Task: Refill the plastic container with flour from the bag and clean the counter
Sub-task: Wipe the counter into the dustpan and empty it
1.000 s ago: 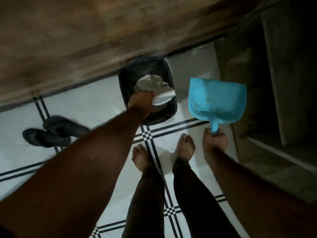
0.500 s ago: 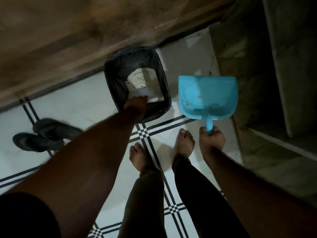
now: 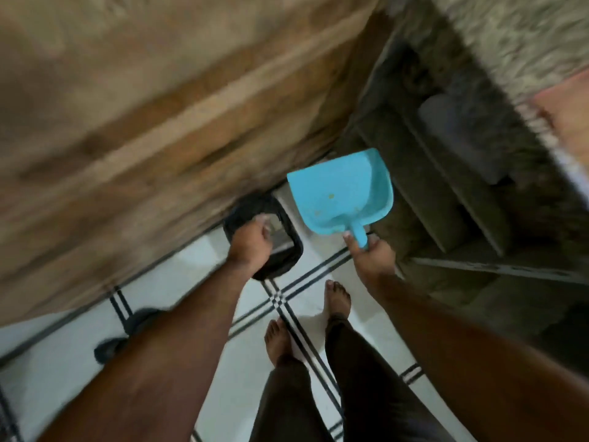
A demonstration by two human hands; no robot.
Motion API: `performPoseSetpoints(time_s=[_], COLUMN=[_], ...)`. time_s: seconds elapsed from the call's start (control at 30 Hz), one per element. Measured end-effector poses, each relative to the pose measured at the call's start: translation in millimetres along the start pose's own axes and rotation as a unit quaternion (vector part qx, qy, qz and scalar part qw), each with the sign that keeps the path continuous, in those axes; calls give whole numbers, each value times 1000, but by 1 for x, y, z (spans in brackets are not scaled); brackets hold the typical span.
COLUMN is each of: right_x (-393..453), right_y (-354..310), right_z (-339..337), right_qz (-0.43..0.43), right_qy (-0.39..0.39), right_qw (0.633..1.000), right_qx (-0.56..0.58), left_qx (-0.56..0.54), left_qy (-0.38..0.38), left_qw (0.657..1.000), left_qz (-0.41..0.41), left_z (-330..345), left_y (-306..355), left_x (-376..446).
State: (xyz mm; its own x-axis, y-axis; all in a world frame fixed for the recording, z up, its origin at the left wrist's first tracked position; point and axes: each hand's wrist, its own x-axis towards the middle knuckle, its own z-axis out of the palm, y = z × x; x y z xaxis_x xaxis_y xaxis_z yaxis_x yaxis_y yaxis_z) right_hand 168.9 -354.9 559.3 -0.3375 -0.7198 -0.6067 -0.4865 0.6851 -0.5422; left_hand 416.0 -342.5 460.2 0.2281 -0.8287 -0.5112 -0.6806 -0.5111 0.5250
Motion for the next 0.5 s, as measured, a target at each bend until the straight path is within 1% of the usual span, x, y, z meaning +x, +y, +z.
performPoseSetpoints(time_s=[0.03, 0.07, 0.1, 0.13, 0.2, 0.27, 0.33, 0.43, 0.5], right_x=[-16, -32, -47, -62, -90, -119, -145, -169, -177], right_y=[-15, -29, -42, -54, -74, -89, -98, -101, -96], right_z=[-18, -37, -56, -75, -111, -149, -182, -234, -271], right_qz=[-9, -16, -26, -35, -51, -68, -95, -104, -98], right_qy=[2, 8, 23, 41, 69, 96, 129, 192, 231], right_qw=[1000, 1000, 999, 998, 996, 991, 985, 972, 962], right_qx=[8, 15, 20, 25, 38, 62, 64, 89, 111], left_qx=[1, -35, -31, -36, -73, -77, -72, -58, -48], left_qy=[27, 41, 50, 66, 62, 47, 55, 31, 28], left_qw=[999, 997, 996, 993, 986, 979, 967, 953, 942], left_qz=[36, 50, 60, 86, 136, 180, 236, 296, 331], left_z=[-60, -96, -121, -124, -153, -182, -202, -205, -201], left_y=[39, 66, 92, 104, 156, 212, 259, 311, 346], left_x=[2, -7, -16, -25, -54, -81, -97, -116, -129])
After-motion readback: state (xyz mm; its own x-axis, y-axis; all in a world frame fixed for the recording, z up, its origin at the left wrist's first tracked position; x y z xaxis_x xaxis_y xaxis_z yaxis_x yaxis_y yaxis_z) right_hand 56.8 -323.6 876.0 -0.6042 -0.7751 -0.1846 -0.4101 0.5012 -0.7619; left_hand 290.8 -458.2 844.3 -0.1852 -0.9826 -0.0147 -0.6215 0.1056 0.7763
